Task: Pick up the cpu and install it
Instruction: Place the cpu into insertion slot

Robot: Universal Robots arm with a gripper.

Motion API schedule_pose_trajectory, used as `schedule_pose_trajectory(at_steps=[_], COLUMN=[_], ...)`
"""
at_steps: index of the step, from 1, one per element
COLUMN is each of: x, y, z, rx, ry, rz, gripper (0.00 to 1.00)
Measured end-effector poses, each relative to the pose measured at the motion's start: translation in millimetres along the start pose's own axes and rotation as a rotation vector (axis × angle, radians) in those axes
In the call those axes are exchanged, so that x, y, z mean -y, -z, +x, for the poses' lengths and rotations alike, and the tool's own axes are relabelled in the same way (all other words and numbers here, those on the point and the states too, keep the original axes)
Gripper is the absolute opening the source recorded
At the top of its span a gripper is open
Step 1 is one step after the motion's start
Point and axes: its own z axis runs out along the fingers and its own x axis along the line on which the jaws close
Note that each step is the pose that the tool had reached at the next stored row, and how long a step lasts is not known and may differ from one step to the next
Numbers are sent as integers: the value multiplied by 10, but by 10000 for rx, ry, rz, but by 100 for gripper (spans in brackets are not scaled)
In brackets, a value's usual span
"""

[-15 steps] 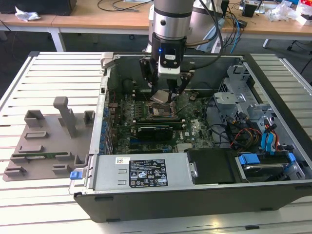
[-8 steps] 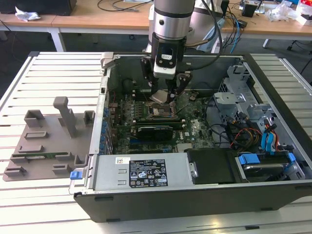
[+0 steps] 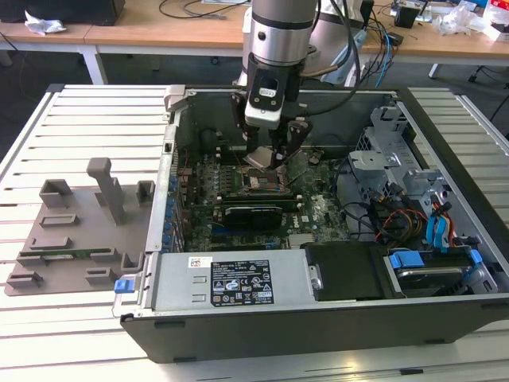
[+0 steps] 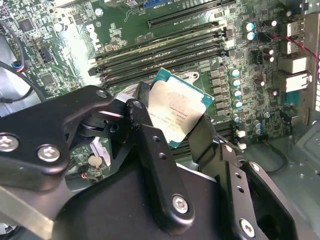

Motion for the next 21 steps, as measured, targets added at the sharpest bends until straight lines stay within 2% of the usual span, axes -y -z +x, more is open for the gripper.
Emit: schedule_pose_trajectory(at_steps=[11,21], x=[0,-1], y=[-3,-5], z=[0,0], rx=[-84,-136], ry=[-1133,-1834], rz=[26,43], gripper=[55,55])
